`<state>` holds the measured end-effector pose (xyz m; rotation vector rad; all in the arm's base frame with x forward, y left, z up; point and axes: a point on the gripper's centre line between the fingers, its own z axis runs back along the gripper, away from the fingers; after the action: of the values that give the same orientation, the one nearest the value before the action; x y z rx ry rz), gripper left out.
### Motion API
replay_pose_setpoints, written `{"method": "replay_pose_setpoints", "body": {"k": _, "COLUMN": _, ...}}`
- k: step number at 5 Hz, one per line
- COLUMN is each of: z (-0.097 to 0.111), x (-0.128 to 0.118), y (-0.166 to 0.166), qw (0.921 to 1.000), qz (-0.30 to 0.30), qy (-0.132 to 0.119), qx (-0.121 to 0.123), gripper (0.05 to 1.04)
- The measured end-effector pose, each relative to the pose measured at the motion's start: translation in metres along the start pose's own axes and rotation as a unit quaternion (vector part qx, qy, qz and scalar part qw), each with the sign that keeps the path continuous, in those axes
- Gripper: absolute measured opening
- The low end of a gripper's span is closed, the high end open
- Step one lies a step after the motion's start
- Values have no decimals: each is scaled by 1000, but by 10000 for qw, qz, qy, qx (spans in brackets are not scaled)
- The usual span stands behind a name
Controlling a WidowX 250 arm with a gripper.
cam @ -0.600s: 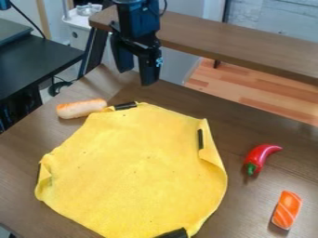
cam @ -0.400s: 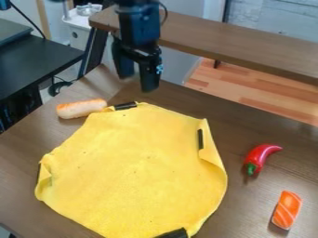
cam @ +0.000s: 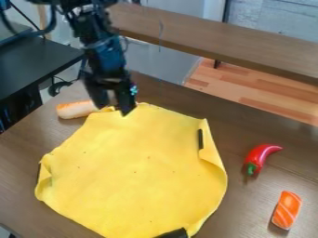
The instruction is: Move the object on the yellow cloth
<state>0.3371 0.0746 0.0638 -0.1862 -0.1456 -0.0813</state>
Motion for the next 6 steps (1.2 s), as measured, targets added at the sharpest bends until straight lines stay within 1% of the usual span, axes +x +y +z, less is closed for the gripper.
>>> {"method": "replay_pose_setpoints", "body": {"k": 1, "z": -2, "x": 1, "y": 19, "qw": 9991, "qz": -159, "qy": -108, "qx": 369, "gripper": 1000}}
{"method": "replay_pose_setpoints", "body": {"k": 2, "z": -12, "x": -8, "y": 54, "qw": 9981, "qz": -468, "qy": 18, "qx": 406, "gripper": 1000}}
{"method": "replay_pose_setpoints", "body": {"k": 3, "z": -3, "x": 0, "y": 79, "qw": 9906, "qz": -1189, "qy": 357, "qx": 576, "gripper": 1000}}
{"method": "replay_pose_setpoints", "body": {"k": 4, "z": -4, "x": 7, "y": 101, "qw": 9730, "qz": -2149, "qy": 649, "qx": 545, "gripper": 1000}}
{"method": "replay_pose_setpoints", "body": {"k": 5, "z": -10, "x": 8, "y": 126, "qw": 9658, "qz": -2399, "qy": 641, "qx": 747, "gripper": 1000}}
{"method": "replay_pose_setpoints", "body": {"k": 6, "z": -18, "x": 18, "y": 137, "qw": 9562, "qz": -2706, "qy": 383, "qx": 1044, "gripper": 1000}}
